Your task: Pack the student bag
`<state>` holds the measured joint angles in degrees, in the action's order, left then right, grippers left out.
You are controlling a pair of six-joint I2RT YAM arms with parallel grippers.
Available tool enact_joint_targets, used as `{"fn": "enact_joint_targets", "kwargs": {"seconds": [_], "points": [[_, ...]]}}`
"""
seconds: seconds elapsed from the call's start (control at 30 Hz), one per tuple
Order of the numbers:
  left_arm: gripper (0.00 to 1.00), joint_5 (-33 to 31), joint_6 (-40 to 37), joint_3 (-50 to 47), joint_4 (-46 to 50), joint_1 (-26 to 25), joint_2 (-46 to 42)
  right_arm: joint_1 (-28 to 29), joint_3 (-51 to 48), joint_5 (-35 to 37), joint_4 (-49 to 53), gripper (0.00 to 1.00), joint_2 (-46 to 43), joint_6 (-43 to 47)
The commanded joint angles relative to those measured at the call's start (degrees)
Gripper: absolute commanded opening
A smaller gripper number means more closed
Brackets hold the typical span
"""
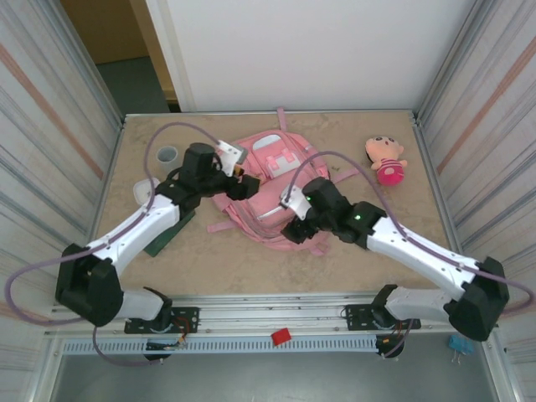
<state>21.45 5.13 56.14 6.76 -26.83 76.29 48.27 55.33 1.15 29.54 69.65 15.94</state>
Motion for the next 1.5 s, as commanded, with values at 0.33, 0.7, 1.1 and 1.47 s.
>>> {"fn": "enact_joint_targets", "kwargs": {"seconds": [0.33,0.7,1.1,1.47], "points": [[0.72,2.81,16.67,-19.34,-7.35,7.32,-12.45,2.23,0.61,5.88,-3.16,0.85,18.97,28.7],[0.71,-2.32,15.69,-22.73,-5.65,7.4,-16.87,6.43,-11.35,21.01,-26.85,0.09,20.3,34.83],[0.67,4.38,15.58,-25.3,-11.33,7.49,-16.23,3.14,10.02,18.88,5.16,0.0,5.7,41.27],[0.64,5.53,11.35,-36.48,-30.11,7.49,-13.13,0.33,20.9,14.97,8.7,0.0,5.77,41.87]]}}
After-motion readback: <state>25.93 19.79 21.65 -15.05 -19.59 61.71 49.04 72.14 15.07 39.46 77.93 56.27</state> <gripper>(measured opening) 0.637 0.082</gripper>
